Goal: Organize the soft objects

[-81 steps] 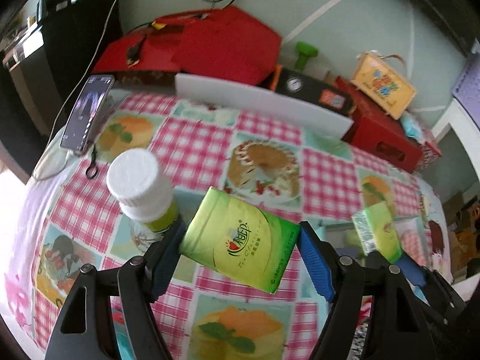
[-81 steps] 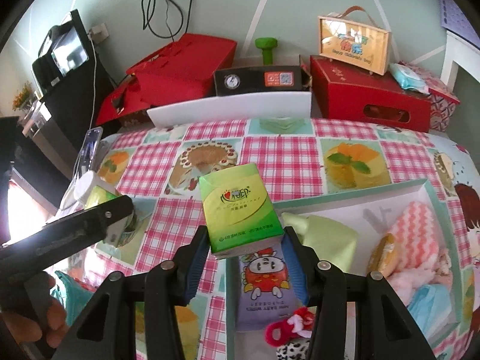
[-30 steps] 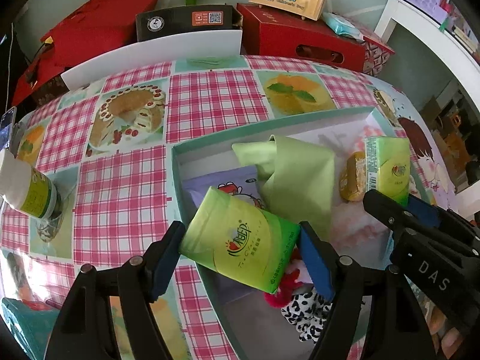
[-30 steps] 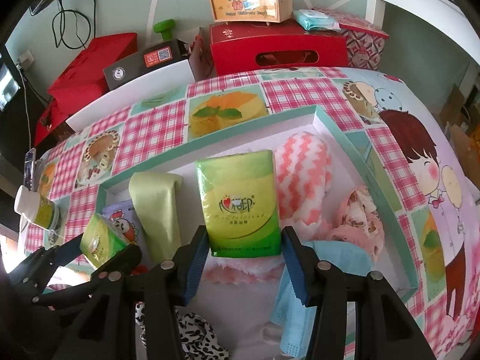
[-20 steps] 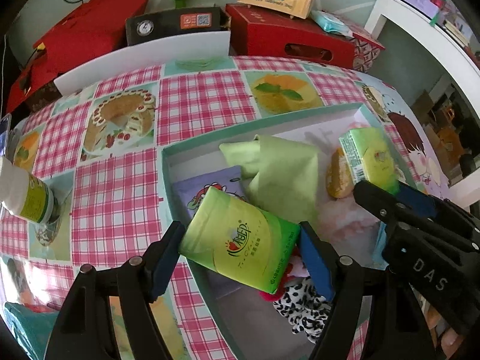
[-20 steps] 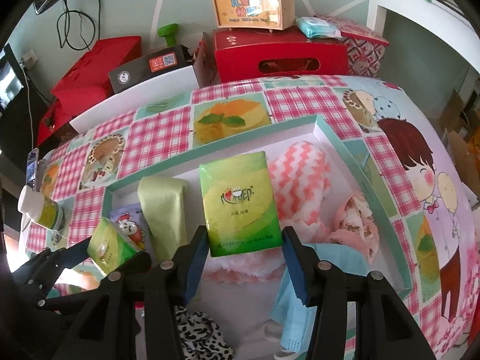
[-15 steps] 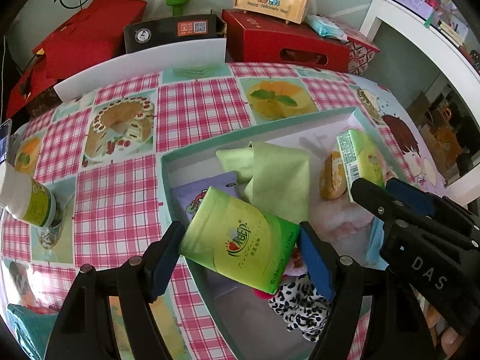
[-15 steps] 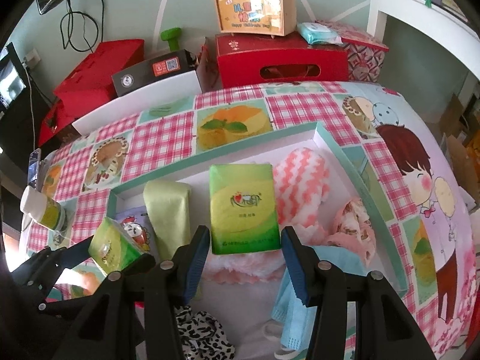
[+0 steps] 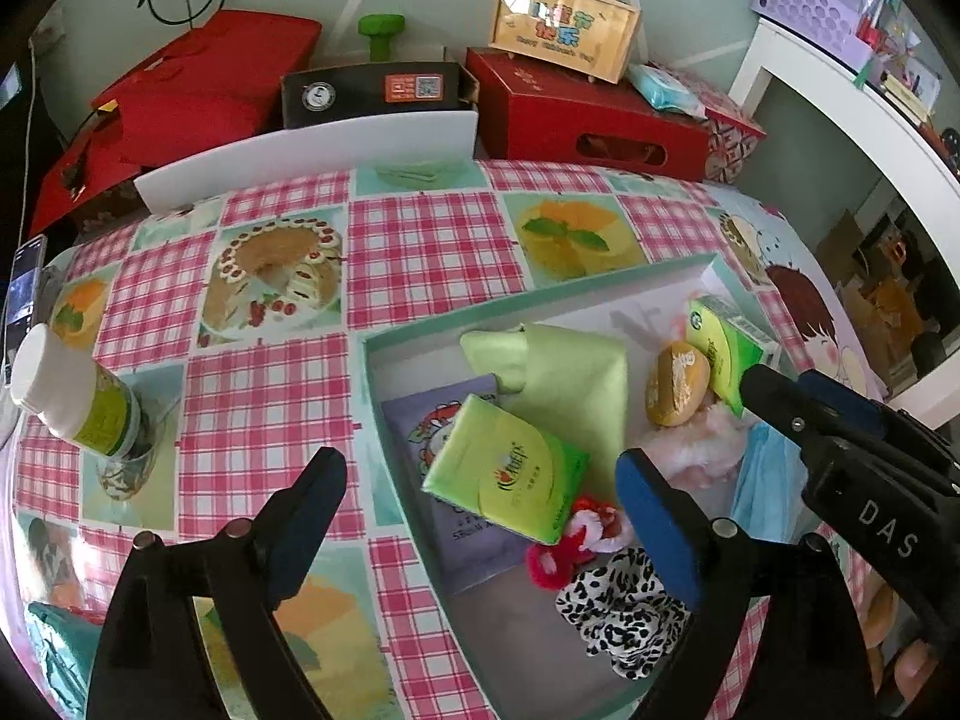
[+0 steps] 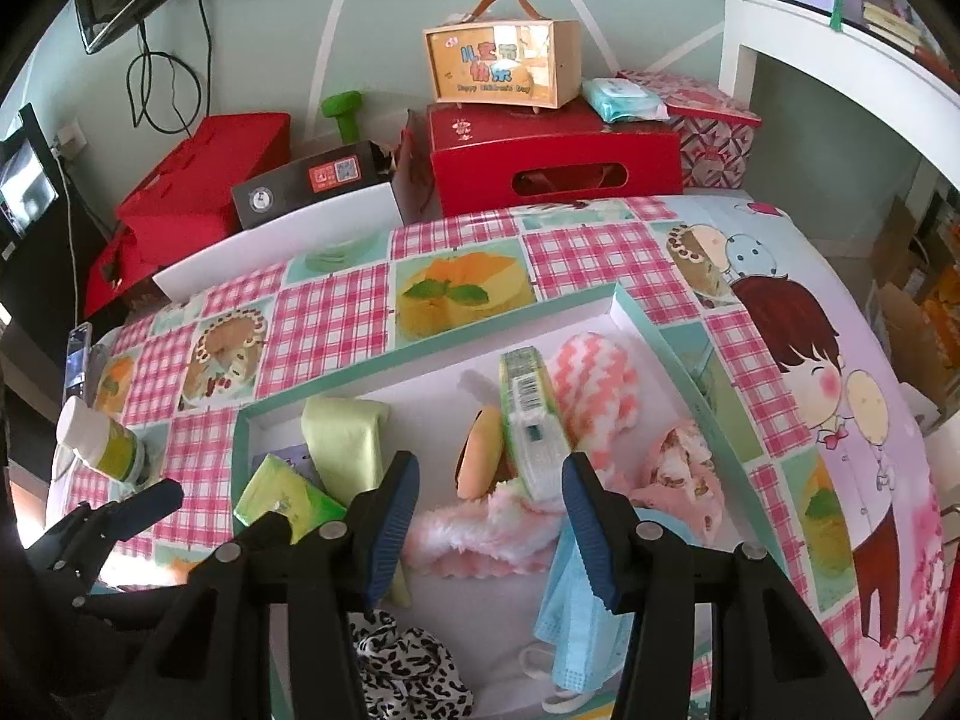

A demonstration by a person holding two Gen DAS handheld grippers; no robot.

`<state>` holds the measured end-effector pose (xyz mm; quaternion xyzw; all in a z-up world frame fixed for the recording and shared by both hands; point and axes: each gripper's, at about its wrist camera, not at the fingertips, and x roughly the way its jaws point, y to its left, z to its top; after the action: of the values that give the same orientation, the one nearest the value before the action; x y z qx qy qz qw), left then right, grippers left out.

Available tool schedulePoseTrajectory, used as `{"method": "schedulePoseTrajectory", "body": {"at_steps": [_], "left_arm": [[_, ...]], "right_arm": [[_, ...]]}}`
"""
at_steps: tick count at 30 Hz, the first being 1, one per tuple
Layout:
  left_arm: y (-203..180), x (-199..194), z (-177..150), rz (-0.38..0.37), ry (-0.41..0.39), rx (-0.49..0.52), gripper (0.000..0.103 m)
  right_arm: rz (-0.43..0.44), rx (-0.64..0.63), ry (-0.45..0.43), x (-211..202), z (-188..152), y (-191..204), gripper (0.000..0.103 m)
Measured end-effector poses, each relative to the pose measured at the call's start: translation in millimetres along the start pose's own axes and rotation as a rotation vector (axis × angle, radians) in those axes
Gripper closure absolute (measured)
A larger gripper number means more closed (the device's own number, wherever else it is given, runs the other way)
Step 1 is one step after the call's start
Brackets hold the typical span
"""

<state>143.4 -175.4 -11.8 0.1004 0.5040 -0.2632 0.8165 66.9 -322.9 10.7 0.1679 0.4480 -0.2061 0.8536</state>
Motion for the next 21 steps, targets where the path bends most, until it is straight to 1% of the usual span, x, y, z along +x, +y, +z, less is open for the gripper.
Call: {"method": "schedulePoseTrajectory", "body": {"at_steps": [5, 7, 9, 11, 13, 14, 17, 19, 20, 21], "left_arm": [[22.5, -2.7, 0.7, 0.045, -0.012, -0.083, 0.012], [33.7, -3.5, -0.1, 0.072, -0.023, -0.12, 0.012], [45.4, -4.1, 0.3, 0.096, -0.03, -0.157, 0.012], [58.9, -4.1, 0.0, 0.118, -0.035, -0.207, 0.011], [69.3, -3.8, -0.6, 0.122, -0.037, -0.242, 0.005], [74.2, -4.1, -1.1, 0.126, -0.039, -0.258, 0.005], [82.4, -4.3, -1.8, 0.143, -0.041, -0.283, 0.005], [84.4, -4.9, -2.8, 0.155, -0.04, -0.29, 0.005], [85.4, -5.1, -3.1, 0.161, -0.04, -0.292, 0.005], [85.7, -6.4, -3.6, 0.162, -0.041, -0.294, 0.005]], "right_arm": [[-0.005, 0.003, 0.006, 1.3, -0.4, -3.4, 0.049], [-0.015, -0.003, 0.02, 4.5, -1.0, -3.1, 0.046], [-0.027, -0.015, 0.026, 7.5, -1.4, -1.2, 0.033], [-0.033, -0.035, 0.028, 9.3, -1.7, 1.8, 0.031], [-0.046, -0.053, 0.033, 11.5, -2.2, 6.0, 0.025], [-0.05, -0.061, 0.033, 12.3, -2.5, 7.4, 0.02], [-0.058, -0.074, 0.03, 13.5, -2.7, 9.5, 0.013], [-0.064, -0.079, 0.027, 13.9, -2.8, 10.4, 0.006], [-0.071, -0.079, 0.027, 14.3, -3.1, 10.6, 0.0], [-0.072, -0.081, 0.027, 14.6, -3.1, 10.5, 0.0]]}}
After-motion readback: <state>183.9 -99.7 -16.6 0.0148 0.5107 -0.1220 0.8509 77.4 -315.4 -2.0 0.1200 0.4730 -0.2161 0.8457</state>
